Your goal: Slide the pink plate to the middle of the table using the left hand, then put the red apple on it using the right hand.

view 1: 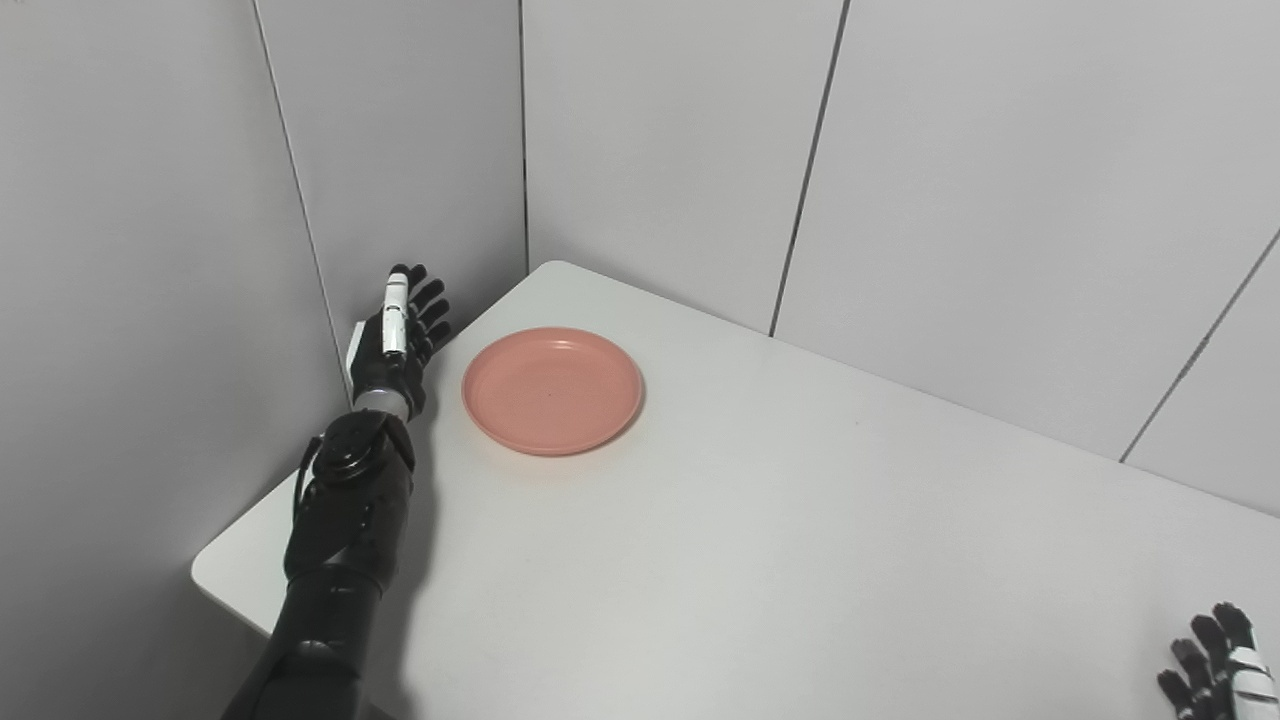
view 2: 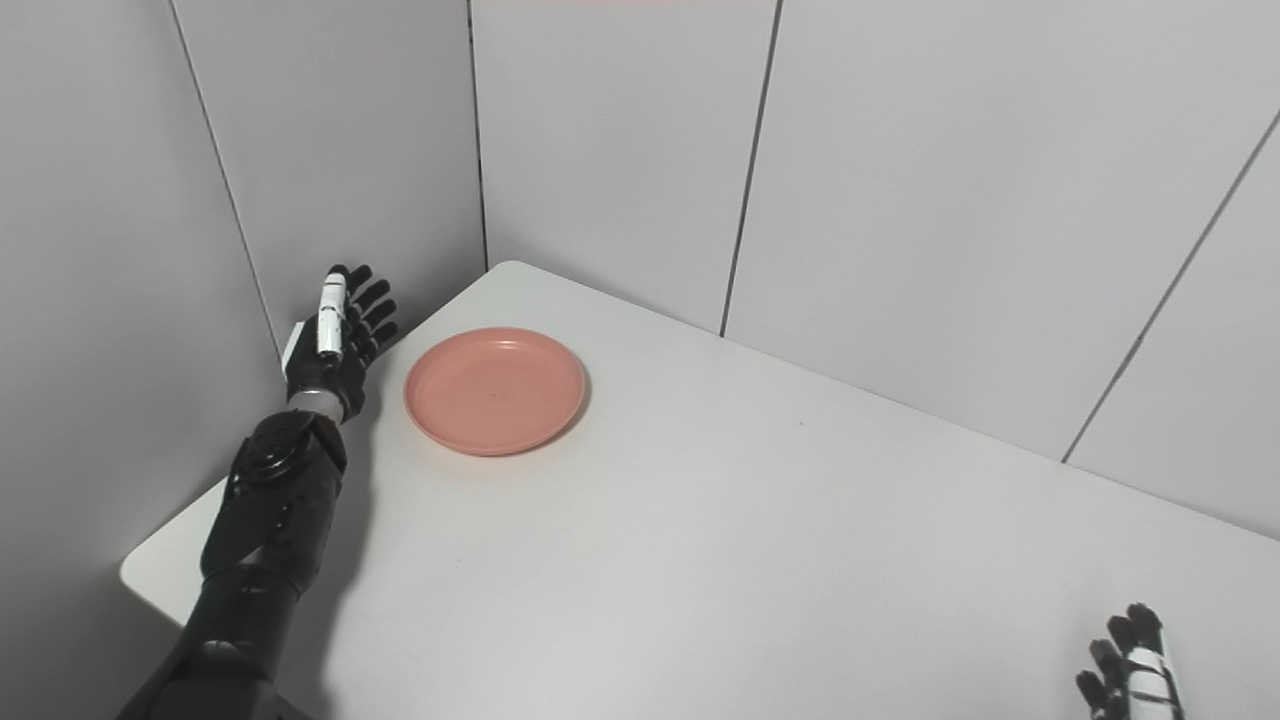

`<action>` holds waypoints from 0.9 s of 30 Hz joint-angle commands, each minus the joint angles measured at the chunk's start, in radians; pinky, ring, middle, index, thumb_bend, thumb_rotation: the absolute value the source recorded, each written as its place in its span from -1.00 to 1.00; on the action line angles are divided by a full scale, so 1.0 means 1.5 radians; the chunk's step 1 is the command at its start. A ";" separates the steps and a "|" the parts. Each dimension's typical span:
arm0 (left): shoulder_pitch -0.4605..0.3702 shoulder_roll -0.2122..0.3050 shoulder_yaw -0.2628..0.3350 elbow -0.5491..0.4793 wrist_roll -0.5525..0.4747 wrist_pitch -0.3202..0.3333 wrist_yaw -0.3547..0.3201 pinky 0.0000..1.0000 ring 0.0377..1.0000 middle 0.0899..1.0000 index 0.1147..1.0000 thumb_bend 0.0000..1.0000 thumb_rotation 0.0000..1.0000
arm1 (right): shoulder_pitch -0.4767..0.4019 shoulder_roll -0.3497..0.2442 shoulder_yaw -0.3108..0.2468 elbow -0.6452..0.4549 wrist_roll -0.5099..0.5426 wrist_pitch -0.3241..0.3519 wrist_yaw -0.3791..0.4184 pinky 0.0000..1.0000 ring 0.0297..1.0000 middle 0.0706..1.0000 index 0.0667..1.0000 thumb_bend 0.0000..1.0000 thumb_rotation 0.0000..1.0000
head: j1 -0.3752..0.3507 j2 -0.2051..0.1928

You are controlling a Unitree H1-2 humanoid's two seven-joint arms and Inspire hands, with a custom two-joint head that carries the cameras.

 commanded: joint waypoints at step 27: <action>-0.034 0.020 -0.050 0.035 0.010 -0.046 -0.037 0.86 0.83 0.82 0.79 -0.32 1.00 | -0.011 0.002 -0.001 -0.028 -0.001 0.003 0.003 1.00 1.00 1.00 1.00 -1.00 1.00 | -0.003 0.005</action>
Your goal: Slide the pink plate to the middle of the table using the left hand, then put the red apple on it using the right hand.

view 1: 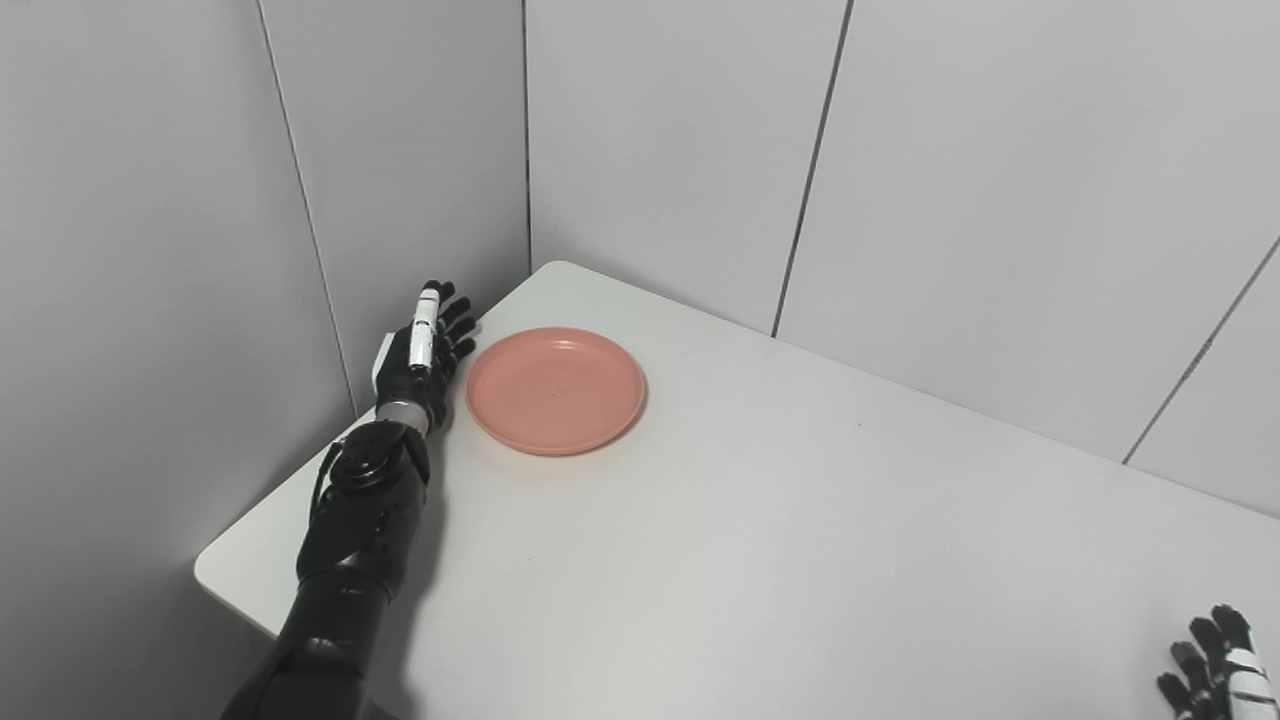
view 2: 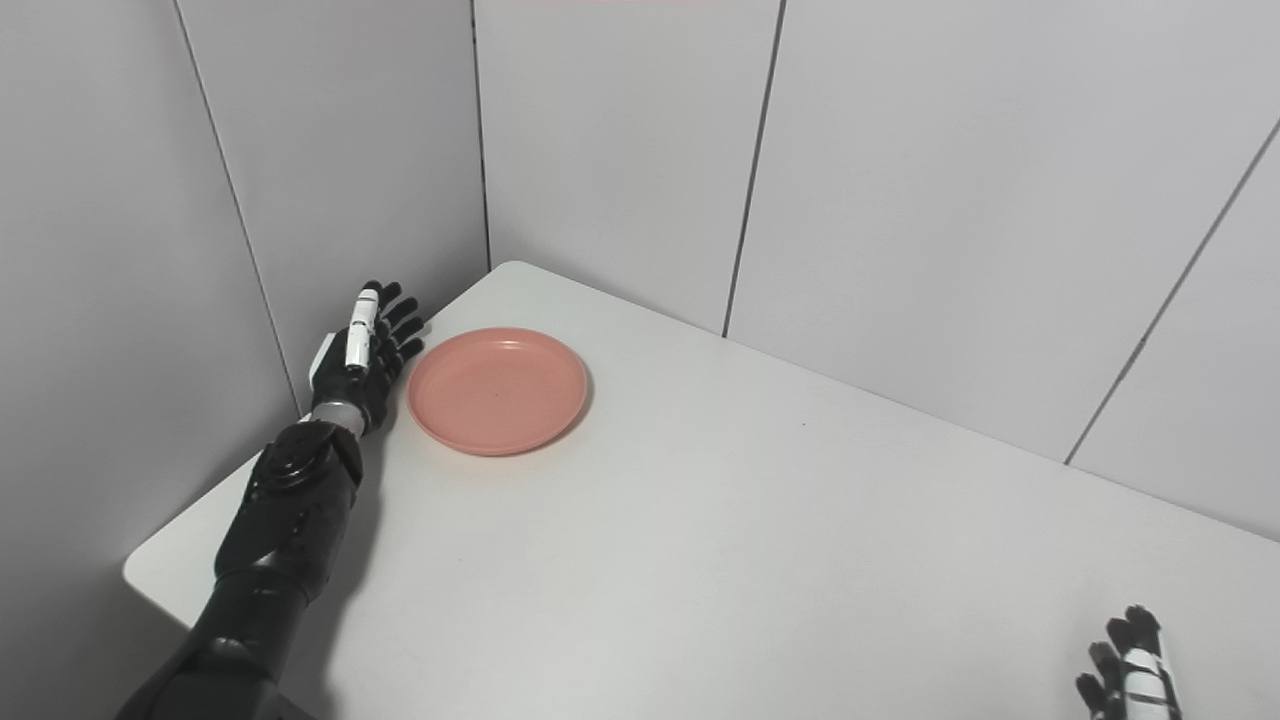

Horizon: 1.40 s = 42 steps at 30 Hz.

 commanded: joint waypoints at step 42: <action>-0.044 -0.019 -0.047 0.022 -0.001 -0.008 -0.051 0.78 0.76 0.75 0.71 -0.30 1.00 | -0.012 0.006 -0.001 -0.049 0.005 0.020 -0.001 1.00 1.00 1.00 1.00 -1.00 1.00 | -0.012 0.014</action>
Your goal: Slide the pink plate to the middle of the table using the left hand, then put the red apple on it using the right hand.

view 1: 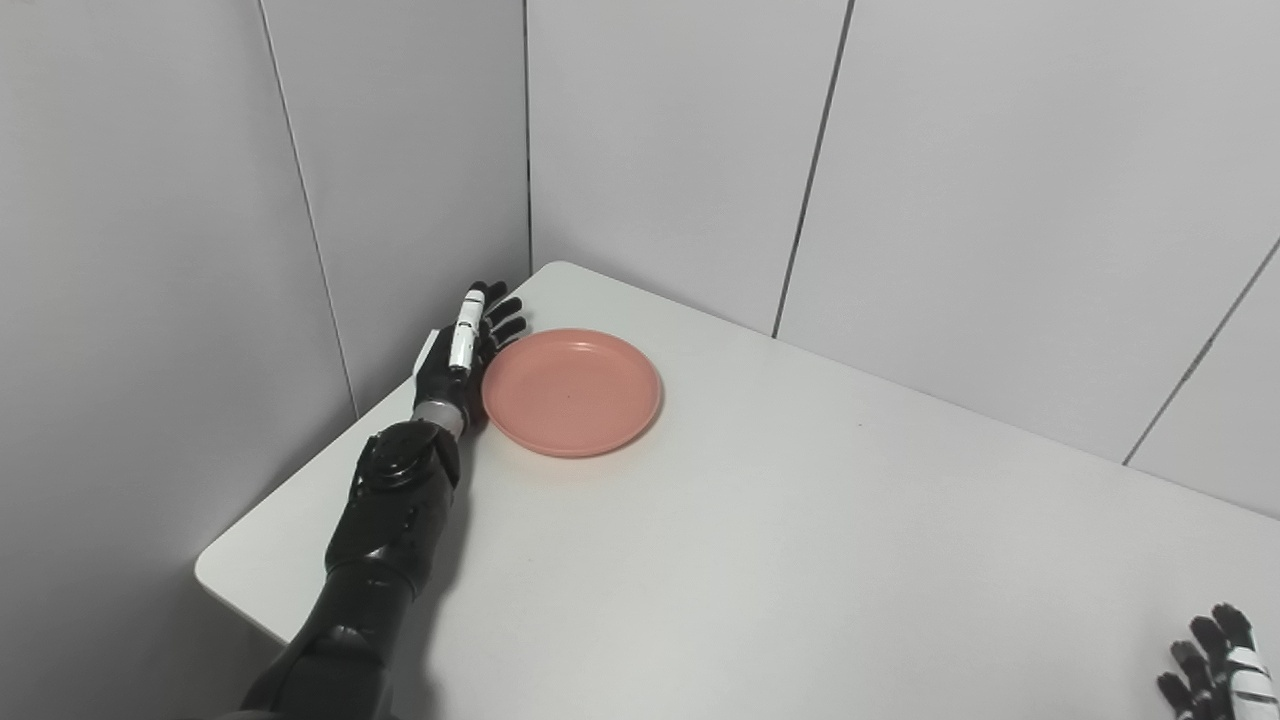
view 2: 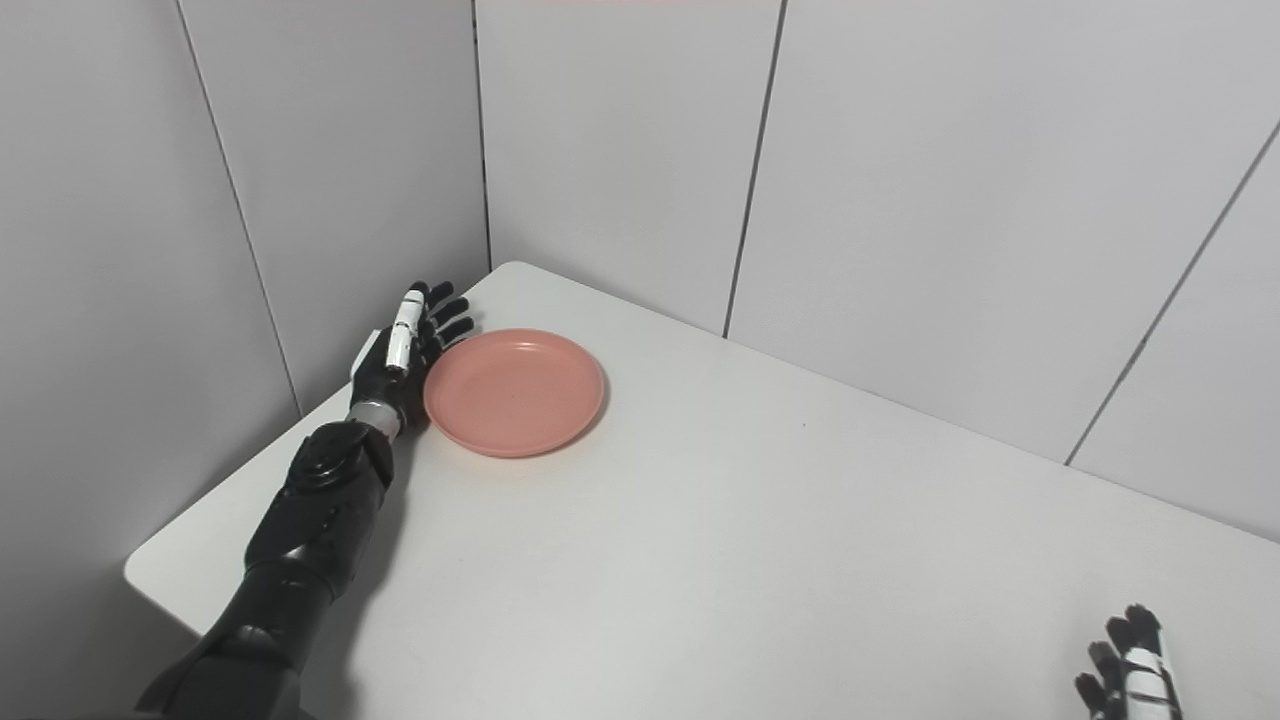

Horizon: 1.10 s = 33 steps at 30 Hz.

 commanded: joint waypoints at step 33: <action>0.007 -0.069 -0.063 -0.131 0.022 0.099 -0.001 0.81 0.78 0.78 0.78 -0.32 1.00 | -0.018 -0.008 0.008 -0.021 0.017 -0.018 0.010 1.00 1.00 1.00 1.00 -1.00 1.00 | -0.025 0.014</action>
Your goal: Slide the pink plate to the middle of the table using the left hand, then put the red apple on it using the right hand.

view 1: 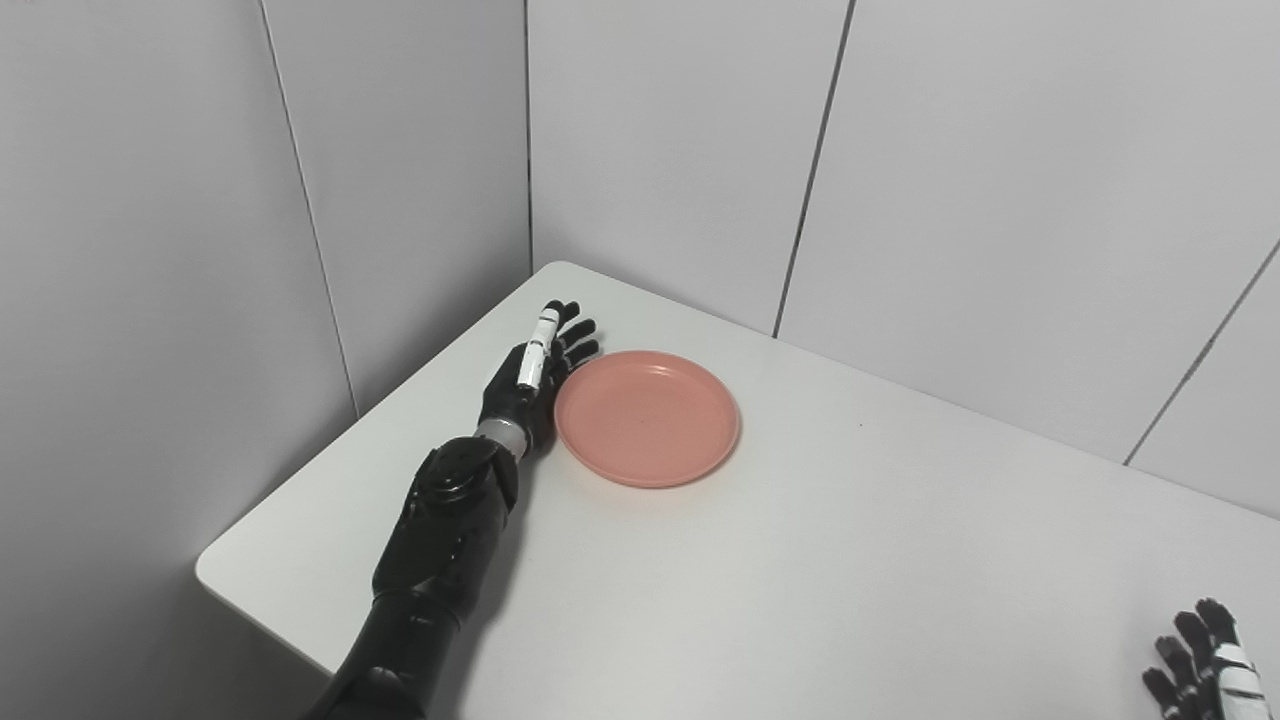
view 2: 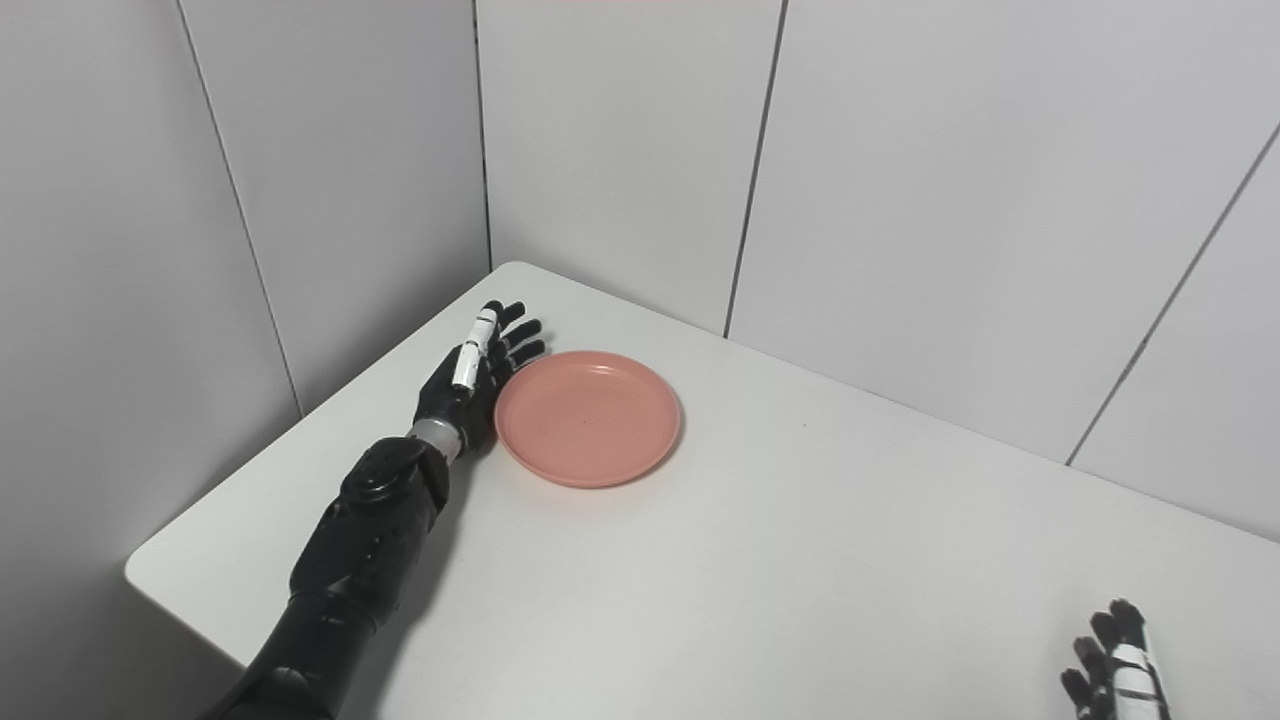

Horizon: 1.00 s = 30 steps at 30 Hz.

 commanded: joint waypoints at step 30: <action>-0.007 -0.061 -0.053 -0.003 0.020 -0.010 -0.009 0.80 0.78 0.77 0.74 -0.31 1.00 | -0.016 0.004 -0.005 0.000 0.002 -0.041 0.006 1.00 1.00 1.00 1.00 -1.00 1.00 | -0.038 0.018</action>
